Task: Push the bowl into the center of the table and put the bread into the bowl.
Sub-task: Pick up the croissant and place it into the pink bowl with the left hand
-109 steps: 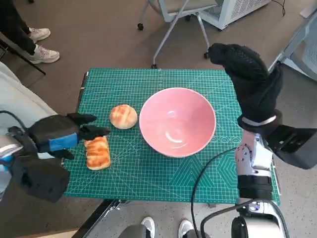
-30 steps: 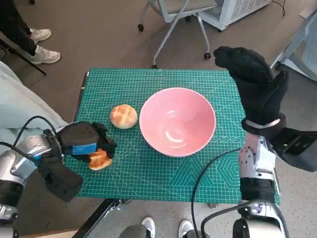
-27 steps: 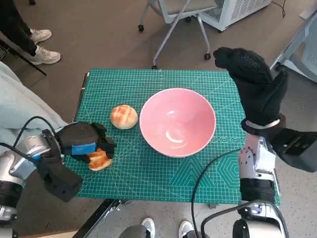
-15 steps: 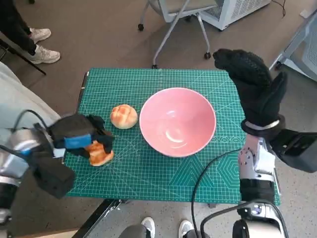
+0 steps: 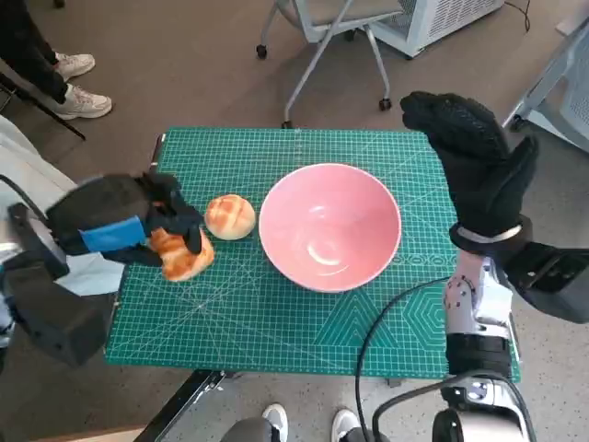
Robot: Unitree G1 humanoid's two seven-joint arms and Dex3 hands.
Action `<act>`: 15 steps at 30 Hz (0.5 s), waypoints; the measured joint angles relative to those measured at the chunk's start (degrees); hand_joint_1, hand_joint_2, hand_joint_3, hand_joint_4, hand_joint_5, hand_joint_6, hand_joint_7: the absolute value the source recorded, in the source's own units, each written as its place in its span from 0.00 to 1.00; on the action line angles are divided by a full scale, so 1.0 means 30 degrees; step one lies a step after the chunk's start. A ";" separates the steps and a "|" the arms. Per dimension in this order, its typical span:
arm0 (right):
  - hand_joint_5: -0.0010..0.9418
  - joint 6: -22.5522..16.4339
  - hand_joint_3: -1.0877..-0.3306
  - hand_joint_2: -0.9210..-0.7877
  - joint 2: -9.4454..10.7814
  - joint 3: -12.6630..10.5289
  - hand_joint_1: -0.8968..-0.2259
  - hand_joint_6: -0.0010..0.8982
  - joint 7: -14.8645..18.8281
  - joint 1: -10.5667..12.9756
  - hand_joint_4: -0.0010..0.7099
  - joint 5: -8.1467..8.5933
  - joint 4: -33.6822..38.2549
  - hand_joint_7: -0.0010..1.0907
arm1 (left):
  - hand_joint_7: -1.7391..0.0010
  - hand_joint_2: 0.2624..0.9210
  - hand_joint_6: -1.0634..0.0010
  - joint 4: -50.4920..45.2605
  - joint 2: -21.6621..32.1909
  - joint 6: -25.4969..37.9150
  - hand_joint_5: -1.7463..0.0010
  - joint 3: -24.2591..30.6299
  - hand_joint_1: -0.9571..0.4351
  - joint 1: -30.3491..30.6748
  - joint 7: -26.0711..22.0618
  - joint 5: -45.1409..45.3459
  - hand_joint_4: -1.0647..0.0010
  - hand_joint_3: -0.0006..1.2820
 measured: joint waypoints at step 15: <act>0.00 -0.0194 0.42 0.00 0.0024 -0.0141 0.34 0.02 -0.0002 -0.0013 0.23 0.0029 0.0128 0.46 | 0.35 1.00 0.30 -0.0645 -0.0218 0.0277 0.40 0.0406 0.69 -0.1376 -0.0902 -0.0728 0.34 0.01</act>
